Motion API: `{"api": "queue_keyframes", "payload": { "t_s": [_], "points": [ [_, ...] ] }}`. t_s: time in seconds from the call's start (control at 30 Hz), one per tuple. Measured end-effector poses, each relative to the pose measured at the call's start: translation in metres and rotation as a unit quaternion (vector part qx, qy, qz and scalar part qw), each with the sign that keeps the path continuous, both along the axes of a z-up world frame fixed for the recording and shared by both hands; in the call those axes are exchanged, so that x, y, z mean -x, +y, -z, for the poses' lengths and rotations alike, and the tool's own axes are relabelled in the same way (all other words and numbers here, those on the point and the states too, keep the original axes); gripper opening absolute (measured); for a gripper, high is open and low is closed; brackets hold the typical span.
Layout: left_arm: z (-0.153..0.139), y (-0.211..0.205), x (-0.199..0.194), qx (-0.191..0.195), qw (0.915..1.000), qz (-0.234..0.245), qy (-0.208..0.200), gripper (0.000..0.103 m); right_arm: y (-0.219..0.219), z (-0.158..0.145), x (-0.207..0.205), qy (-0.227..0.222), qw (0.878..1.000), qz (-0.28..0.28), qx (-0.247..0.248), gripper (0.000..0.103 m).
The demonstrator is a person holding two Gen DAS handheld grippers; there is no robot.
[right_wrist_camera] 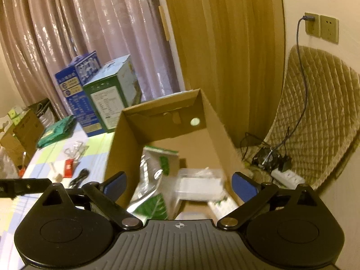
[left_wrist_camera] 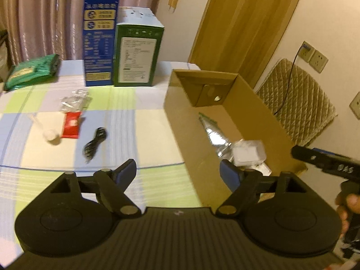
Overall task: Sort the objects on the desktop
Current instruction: 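Move both open grippers back from the cardboard box toward the table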
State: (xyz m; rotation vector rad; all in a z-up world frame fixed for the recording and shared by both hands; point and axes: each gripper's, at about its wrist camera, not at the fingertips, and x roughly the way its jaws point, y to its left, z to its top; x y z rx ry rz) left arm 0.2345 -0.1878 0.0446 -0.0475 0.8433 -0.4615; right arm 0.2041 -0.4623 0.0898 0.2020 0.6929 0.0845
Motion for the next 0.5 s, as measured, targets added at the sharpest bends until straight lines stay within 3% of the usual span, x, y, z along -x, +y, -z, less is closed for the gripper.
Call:
{"api": "queue_keyframes", "payload": {
  "t_s": [0.23,0.5],
  "points": [
    [-0.005,0.039,0.038,-0.031,0.9992,-0.014,-0.021,0.096,0.046,-0.012,0.043,-0.002,1.000,-0.031,0.005,0.101],
    [-0.013,0.090,0.074,-0.084,0.9946,-0.034,-0.050,0.102,0.103,-0.022,0.074,-0.003,0.997,-0.075,0.016,0.101]
  ]
}}
